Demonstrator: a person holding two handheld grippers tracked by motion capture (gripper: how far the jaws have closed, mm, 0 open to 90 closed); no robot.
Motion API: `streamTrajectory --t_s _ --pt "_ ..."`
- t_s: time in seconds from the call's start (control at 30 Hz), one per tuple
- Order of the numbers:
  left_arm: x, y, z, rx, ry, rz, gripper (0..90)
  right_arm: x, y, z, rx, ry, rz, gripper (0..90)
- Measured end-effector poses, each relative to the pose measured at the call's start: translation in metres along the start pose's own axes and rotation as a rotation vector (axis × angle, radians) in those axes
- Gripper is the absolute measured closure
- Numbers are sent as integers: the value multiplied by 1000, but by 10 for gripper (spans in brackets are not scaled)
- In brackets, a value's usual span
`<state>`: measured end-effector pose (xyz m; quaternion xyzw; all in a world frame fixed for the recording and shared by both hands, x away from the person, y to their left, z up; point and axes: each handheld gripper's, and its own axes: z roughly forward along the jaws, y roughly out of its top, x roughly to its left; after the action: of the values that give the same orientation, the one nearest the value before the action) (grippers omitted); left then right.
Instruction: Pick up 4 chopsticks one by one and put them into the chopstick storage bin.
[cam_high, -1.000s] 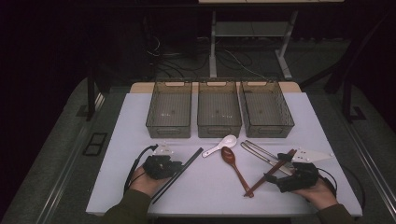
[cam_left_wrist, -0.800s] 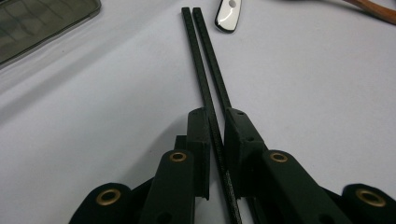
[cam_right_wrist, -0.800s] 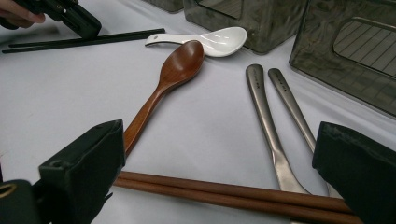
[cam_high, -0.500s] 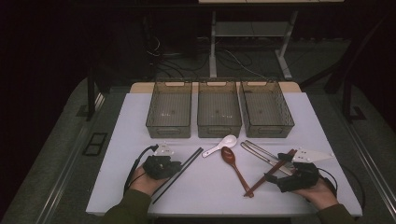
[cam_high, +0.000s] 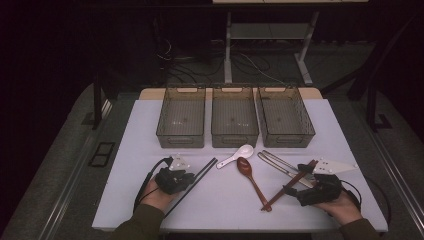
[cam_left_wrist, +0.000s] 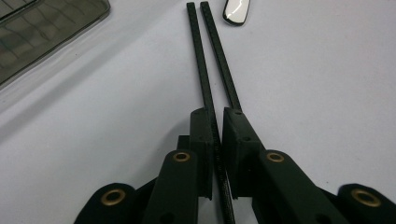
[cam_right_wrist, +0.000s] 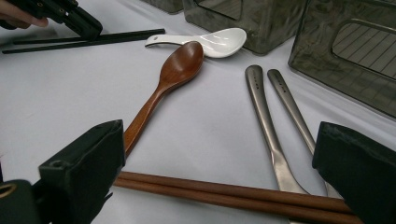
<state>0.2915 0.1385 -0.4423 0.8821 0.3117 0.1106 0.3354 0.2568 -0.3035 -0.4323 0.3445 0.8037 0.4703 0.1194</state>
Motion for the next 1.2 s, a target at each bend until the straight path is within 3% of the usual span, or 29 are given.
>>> streamTrajectory --t_s 0.17,0.27,0.5,0.57,0.87,1.0,1.2 --pt "2 -1 0 -7 -10 -21 834 0 0 0 -1 0 0 28" --pt "3 -3 0 -17 -24 -80 818 0 0 0 1 -1 0 28" --pt "1 -1 0 -10 -1 -63 846 0 0 0 1 -2 0 28" --pt "-1 0 1 -6 10 -34 847 0 0 0 0 -2 1 28" --pt "-3 3 0 12 36 22 851 0 0 -1 -5 -4 2 28" --pt "-2 3 -2 -8 29 -8 851 0 0 -1 -4 -5 2 28" --pt "1 5 -7 -5 16 0 851 0 0 -1 -5 -5 3 28"
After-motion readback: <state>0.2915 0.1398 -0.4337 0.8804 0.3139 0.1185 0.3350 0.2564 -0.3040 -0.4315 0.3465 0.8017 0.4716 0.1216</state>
